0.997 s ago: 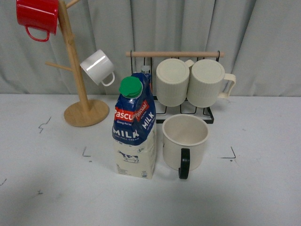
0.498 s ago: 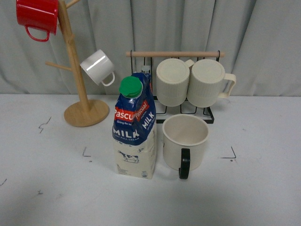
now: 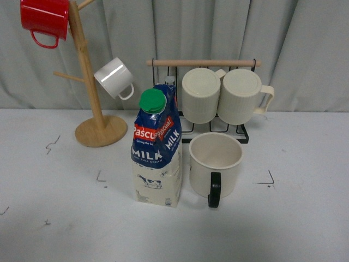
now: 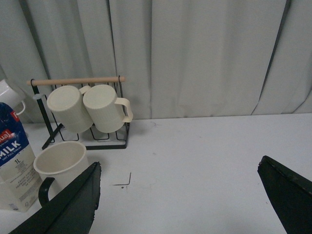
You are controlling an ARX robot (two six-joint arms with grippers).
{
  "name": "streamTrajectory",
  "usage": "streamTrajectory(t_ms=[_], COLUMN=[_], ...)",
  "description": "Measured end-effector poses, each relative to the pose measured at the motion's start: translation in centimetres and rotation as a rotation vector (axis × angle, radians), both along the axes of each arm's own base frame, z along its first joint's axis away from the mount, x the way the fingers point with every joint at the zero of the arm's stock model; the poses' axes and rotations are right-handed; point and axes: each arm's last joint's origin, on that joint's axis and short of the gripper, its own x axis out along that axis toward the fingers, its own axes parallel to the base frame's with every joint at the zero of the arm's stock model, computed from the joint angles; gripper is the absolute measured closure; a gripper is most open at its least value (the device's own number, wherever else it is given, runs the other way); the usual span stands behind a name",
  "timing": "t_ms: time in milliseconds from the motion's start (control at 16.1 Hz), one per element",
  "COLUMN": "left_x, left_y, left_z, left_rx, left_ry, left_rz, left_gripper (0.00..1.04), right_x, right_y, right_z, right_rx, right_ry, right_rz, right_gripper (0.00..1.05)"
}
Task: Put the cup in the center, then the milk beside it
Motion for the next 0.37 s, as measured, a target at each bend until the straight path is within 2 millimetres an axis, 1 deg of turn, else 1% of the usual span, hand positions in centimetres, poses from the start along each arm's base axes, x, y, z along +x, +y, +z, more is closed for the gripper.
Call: streamTrajectory(t_ms=[62,374], left_x=[0.0,0.0], left_y=[0.0,0.0], left_z=[0.0,0.0], left_rx=[0.001,0.001], left_ry=[0.0,0.0], left_rz=[0.0,0.0], left_gripper=[0.07,0.07], right_x=[0.0,0.0], right_y=[0.0,0.0], right_z=[0.0,0.0], right_rx=[0.0,0.0], right_ry=[0.0,0.0], right_rz=[0.0,0.0], right_gripper=[0.06,0.06])
